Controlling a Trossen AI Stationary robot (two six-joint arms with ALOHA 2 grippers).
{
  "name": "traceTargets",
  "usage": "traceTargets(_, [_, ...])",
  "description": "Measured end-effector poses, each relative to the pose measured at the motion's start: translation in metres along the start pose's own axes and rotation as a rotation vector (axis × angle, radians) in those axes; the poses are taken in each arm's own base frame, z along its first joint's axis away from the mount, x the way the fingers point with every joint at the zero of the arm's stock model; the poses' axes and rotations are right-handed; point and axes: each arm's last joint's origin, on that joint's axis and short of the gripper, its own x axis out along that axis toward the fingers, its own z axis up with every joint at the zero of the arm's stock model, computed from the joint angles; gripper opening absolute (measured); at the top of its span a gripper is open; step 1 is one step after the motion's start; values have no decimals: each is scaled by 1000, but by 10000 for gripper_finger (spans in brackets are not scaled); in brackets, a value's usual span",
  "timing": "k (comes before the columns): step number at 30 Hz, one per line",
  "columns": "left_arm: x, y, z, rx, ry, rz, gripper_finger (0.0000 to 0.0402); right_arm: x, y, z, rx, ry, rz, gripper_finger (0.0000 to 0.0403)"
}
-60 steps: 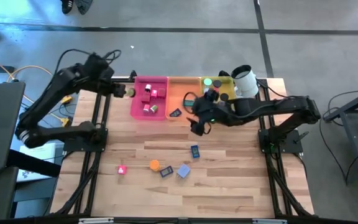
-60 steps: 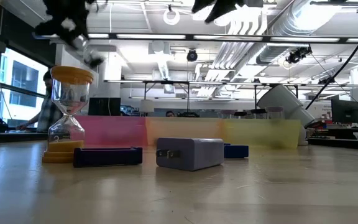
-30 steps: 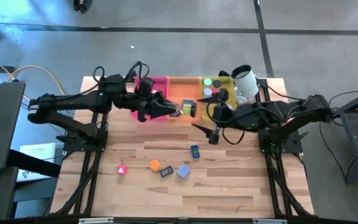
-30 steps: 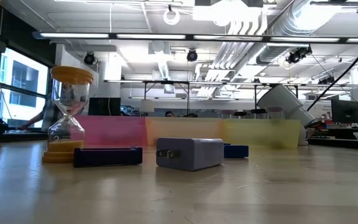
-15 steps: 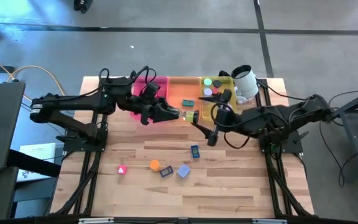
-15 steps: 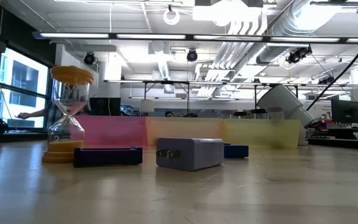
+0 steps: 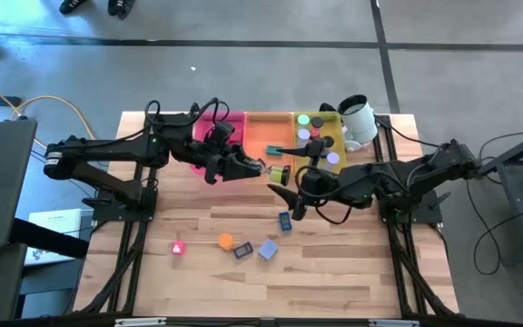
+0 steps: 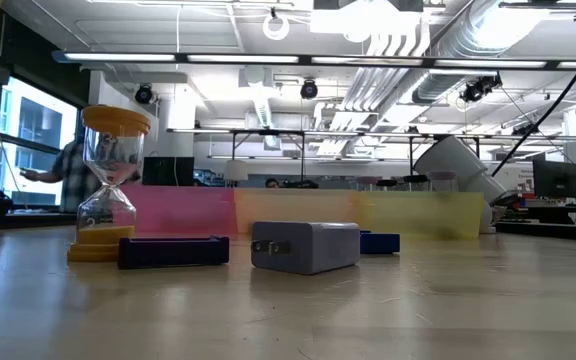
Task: Pick & Place Office items
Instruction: Put the black hourglass into the yellow bin
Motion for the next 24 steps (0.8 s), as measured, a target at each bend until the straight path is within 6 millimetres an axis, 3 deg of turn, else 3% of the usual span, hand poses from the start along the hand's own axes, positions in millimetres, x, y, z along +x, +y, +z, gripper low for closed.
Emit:
traceTargets(6, [0, 1, -1, -2, 3, 10, 197, -5, 2, 6, -112, -19, -53, 387])
traceTargets(13, [0, 1, -1, 1, 6, 16, 197, 4, 9, 5, -170, -14, -60, 379])
traceTargets(24, [0, 3, -2, -5, 11, 30, 197, 5, 9, 7, -207, -31, -72, 261])
